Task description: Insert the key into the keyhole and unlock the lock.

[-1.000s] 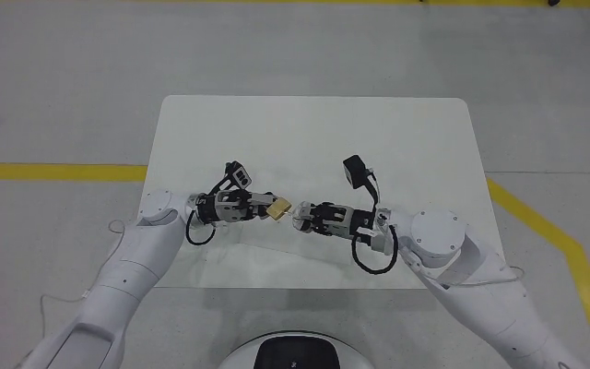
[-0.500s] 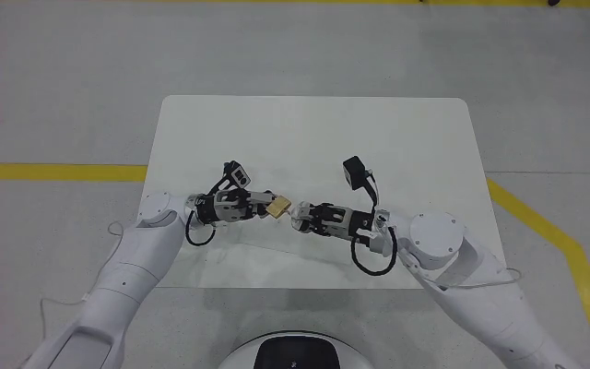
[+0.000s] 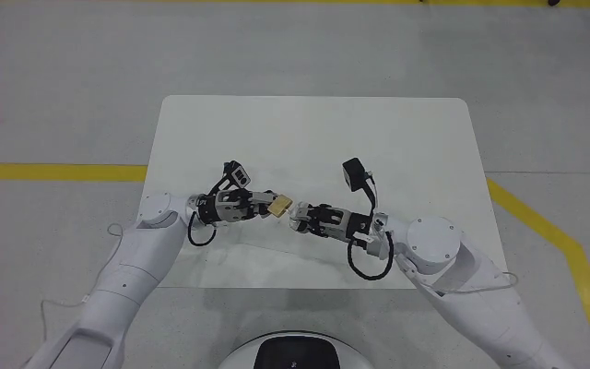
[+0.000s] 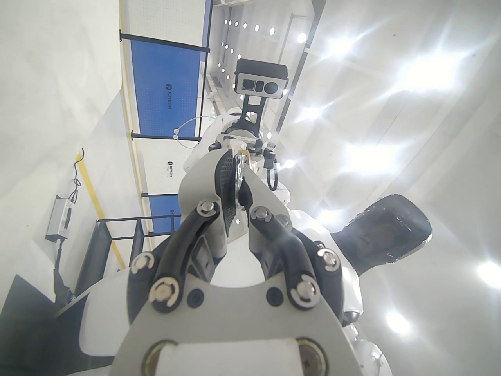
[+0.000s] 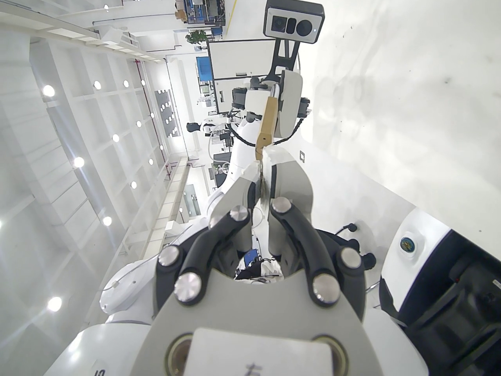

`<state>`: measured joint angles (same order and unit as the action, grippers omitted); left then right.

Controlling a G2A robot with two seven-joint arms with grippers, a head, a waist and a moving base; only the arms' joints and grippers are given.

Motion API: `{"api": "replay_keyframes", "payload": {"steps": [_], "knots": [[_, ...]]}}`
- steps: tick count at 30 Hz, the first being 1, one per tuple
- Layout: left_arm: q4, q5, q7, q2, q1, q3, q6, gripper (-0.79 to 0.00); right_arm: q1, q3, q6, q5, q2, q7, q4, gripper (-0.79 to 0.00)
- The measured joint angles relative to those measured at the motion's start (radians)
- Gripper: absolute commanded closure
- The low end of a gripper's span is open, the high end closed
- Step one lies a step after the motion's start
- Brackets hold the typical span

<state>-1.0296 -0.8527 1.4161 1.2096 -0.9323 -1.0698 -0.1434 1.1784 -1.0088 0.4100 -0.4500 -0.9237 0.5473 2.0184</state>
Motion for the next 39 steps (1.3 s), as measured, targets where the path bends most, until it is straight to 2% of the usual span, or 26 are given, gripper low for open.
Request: {"api": "replay_keyframes", "payload": {"steps": [21, 24, 35, 39], "knots": [[-0.002, -0.004, -0.005, 0.005, -0.007, -0.006, 0.009, 0.0, 0.018, 0.004, 0.012, 0.032, -0.021, -0.037, 0.015, 0.0], [-0.002, -0.003, -0.008, 0.006, -0.008, -0.008, 0.008, 0.0, 0.021, 0.002, 0.013, 0.035, -0.024, -0.04, 0.016, -0.083], [0.004, 0.008, -0.014, 0.007, -0.007, -0.012, 0.009, 0.0, 0.027, -0.007, 0.019, 0.043, -0.031, -0.034, 0.016, -0.102], [0.005, 0.012, -0.014, 0.008, -0.006, -0.013, 0.007, 0.0, 0.033, -0.014, 0.018, 0.043, -0.034, -0.031, 0.017, -0.157]]}}
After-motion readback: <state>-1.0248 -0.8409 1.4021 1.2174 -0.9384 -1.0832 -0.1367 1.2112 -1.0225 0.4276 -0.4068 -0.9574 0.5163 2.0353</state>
